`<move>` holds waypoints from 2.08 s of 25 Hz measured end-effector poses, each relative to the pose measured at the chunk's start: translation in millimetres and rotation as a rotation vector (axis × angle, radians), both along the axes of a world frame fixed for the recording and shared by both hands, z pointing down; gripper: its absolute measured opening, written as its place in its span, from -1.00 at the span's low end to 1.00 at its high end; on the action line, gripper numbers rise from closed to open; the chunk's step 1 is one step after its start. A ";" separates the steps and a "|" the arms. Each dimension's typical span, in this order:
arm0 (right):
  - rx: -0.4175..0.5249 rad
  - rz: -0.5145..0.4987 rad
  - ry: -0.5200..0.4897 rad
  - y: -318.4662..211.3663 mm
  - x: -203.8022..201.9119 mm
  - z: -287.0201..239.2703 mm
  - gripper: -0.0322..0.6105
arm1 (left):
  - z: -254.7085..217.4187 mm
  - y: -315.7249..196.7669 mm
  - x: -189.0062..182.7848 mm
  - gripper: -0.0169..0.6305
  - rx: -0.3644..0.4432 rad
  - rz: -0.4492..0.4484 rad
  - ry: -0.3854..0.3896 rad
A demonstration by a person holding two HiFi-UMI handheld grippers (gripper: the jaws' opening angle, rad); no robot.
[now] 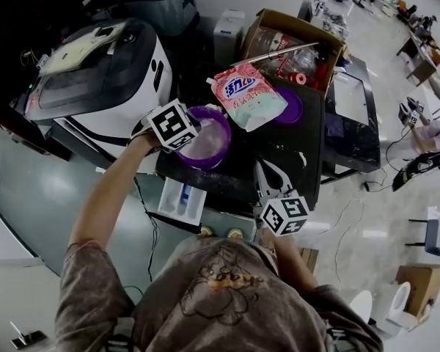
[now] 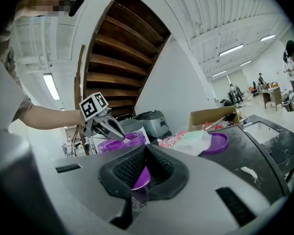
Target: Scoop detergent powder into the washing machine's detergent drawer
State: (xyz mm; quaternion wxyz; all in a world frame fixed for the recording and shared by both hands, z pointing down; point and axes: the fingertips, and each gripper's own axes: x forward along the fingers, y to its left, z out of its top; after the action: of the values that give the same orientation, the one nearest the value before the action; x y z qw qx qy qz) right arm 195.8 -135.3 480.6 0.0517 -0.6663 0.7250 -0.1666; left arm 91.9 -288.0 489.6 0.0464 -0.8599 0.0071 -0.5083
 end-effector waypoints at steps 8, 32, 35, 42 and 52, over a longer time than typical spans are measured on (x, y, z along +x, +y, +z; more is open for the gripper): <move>-0.002 0.016 -0.004 7.3 4.2 0.7 -0.92 | 7.2 19.9 3.7 -0.88 -0.114 0.017 -0.017; 0.001 -0.021 0.013 5.1 -8.0 -2.9 -0.92 | -5.8 52.2 -15.7 -0.88 -0.411 -0.106 0.083; 0.002 -0.030 0.012 3.5 -11.4 -2.3 -0.92 | -10.5 52.0 -19.2 -0.88 -0.456 -0.148 0.129; 0.003 -0.054 0.011 -1.0 -20.3 -3.7 -0.92 | -18.1 50.2 -29.7 -0.88 -0.518 -0.248 0.238; 0.004 -0.091 0.016 -6.8 -32.4 -4.2 -0.92 | -33.8 45.1 -34.6 -0.88 -0.510 -0.401 0.454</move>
State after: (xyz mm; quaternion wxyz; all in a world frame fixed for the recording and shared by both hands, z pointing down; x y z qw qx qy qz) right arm 163.4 -142.2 476.4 0.0395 -0.6340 0.7551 -0.1618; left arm 57.3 -242.9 455.8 -0.2716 -0.9160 0.0584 -0.2896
